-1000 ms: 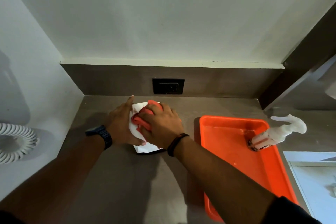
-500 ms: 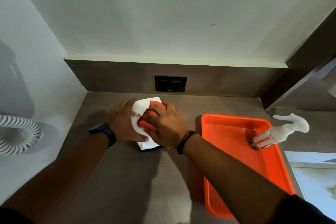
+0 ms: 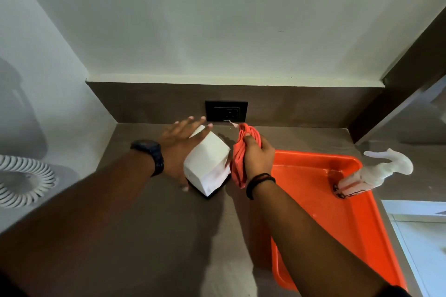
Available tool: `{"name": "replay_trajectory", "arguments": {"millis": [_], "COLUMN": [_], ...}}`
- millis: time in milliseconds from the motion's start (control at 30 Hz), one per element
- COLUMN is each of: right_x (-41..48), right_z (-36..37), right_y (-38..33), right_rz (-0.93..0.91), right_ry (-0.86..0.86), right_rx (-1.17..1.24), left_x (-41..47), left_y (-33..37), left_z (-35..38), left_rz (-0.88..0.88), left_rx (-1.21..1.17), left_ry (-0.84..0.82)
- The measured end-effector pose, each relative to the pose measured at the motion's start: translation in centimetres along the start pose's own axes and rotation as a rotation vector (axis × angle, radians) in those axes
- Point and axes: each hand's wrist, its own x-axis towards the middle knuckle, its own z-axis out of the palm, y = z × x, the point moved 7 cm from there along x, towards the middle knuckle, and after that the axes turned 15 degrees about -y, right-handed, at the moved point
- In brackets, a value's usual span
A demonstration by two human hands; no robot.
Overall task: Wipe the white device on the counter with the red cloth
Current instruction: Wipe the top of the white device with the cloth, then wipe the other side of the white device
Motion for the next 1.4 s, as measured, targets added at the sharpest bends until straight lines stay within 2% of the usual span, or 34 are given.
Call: {"name": "replay_trajectory", "arguments": {"millis": [100, 167, 267, 367, 433, 533, 667, 733, 800, 900, 1000, 1100, 1200, 1233, 1333, 1400], "right_x": [-0.5, -0.4, -0.2, -0.1, -0.2, -0.4, -1.1, -1.7, -2.1, -2.3, -2.3, -1.3, -0.8, -0.8, -1.2, -1.4], "right_z": [-0.1, -0.4, -0.9, -1.5, -1.8, -1.6, -0.2, 0.9, 1.9, 4.0, 6.3, 6.6, 6.4, 6.4, 6.4, 6.2], "right_y": [0.3, 0.2, 0.0, 0.2, 0.7, 1.9, 4.5, 5.4, 5.6, 6.4, 7.3, 7.9, 9.1, 9.3, 8.1, 7.8], "right_rz": [-0.03, -0.041, -0.068, -0.091, -0.095, -0.065, 0.016, 0.045, -0.005, -0.054, -0.011, 0.103, 0.297, 0.308, 0.139, 0.105], "right_ry": [-0.006, -0.003, 0.015, 0.058, 0.084, 0.1, 0.057, 0.021, -0.009, -0.134, -0.252, -0.201, -0.148, -0.151, -0.191, -0.208], "right_rx": [0.085, 0.057, 0.069, 0.103, 0.101, 0.114, 0.079, 0.072, 0.069, 0.004, -0.069, -0.073, 0.007, 0.018, -0.031, -0.074], "left_x": [1.3, 1.5, 1.0, -0.5, -1.3, -1.3, 0.0, 0.8, 1.4, 1.8, 2.0, 1.7, 1.5, 1.4, 1.5, 1.5], "left_y": [0.6, 0.3, -0.8, -2.1, -2.5, -2.9, -1.9, -1.9, -2.0, -1.5, -0.9, -1.4, -1.6, -1.5, -1.4, -1.5], "left_z": [-1.6, -2.2, -1.8, -0.1, 1.1, 1.8, 0.3, 0.1, 0.0, -0.1, 0.3, 0.5, 0.5, 0.5, 0.5, 0.5], "left_rz": [0.133, 0.101, -0.142, -0.53, -0.637, -0.556, -0.209, -0.081, -0.023, 0.008, 0.029, -0.001, -0.034, -0.039, -0.033, -0.032], "left_rx": [0.041, 0.035, -0.02, -0.301, -0.501, -0.58, -0.037, 0.088, 0.137, 0.027, -0.026, -0.081, -0.086, -0.091, -0.093, -0.085], "left_ry": [-0.078, -0.044, 0.055, 0.148, 0.156, 0.11, -0.009, -0.073, -0.102, 0.026, 0.14, 0.186, 0.159, 0.152, 0.149, 0.16]}}
